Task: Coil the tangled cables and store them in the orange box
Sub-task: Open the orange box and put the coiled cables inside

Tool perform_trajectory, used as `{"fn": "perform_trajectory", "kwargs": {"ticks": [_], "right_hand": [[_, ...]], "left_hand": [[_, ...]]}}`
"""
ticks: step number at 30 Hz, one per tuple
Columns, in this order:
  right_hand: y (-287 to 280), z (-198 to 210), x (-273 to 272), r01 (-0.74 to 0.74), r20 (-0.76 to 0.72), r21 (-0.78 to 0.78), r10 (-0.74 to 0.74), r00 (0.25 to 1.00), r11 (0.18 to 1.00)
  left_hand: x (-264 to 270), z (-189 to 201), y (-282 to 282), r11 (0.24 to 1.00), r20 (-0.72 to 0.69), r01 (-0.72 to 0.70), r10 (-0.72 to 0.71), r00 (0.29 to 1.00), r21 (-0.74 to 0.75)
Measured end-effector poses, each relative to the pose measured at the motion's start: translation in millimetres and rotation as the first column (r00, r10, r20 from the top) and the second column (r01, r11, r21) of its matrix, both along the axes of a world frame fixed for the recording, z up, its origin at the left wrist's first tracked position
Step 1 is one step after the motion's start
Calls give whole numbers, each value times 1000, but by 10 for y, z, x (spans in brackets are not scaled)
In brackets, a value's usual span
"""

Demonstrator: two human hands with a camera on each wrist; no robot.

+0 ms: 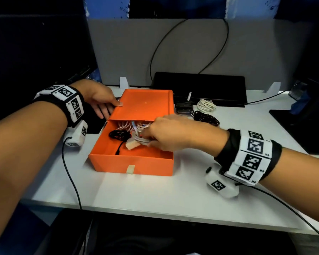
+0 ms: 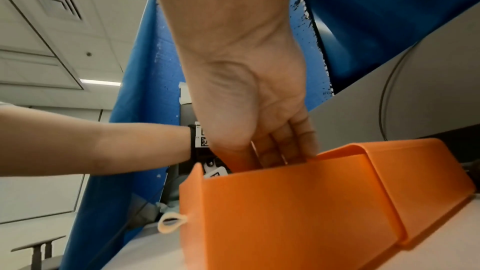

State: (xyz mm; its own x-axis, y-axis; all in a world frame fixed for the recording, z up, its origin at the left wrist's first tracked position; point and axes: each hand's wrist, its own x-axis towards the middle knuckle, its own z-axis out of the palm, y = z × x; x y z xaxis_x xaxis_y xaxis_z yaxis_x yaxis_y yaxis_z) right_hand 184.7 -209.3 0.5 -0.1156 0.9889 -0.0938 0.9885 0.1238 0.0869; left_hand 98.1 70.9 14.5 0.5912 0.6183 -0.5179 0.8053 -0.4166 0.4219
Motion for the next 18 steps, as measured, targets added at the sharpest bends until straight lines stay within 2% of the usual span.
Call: {"fn": "perform_trajectory", "kwargs": {"ticks": [5,8,10,12,13,15,17,18], "right_hand": [[140,-233,39,60,200,-82,-43,979,995],[287,-300,-4,106,249,-100,-79,965,989],[335,-214,1,117,192,-119,-93,977,986],[333,-17,83,143,17,-30,-143,990,989],[352,85,182,190,-74,70,-185,980,979],[385,245,456,356,-180,259,-317,931,898],[347,312,776,508,-73,293,-511,857,810],[305,296,930,567,22,232,-587,810,791]], "left_hand": [[9,2,6,1000,1,-5,5,1000,0],[4,6,5,1000,-4,-4,4,1000,-2],[7,9,2,1000,-3,-3,3,1000,-1],[12,6,13,1000,-2,-2,2,1000,-1],[8,3,19,1000,0,-2,2,1000,0],[-5,-7,25,1000,4,-5,5,1000,-2],[1,-4,22,1000,6,-4,4,1000,-4],[6,0,24,1000,6,-2,2,1000,-2]]}}
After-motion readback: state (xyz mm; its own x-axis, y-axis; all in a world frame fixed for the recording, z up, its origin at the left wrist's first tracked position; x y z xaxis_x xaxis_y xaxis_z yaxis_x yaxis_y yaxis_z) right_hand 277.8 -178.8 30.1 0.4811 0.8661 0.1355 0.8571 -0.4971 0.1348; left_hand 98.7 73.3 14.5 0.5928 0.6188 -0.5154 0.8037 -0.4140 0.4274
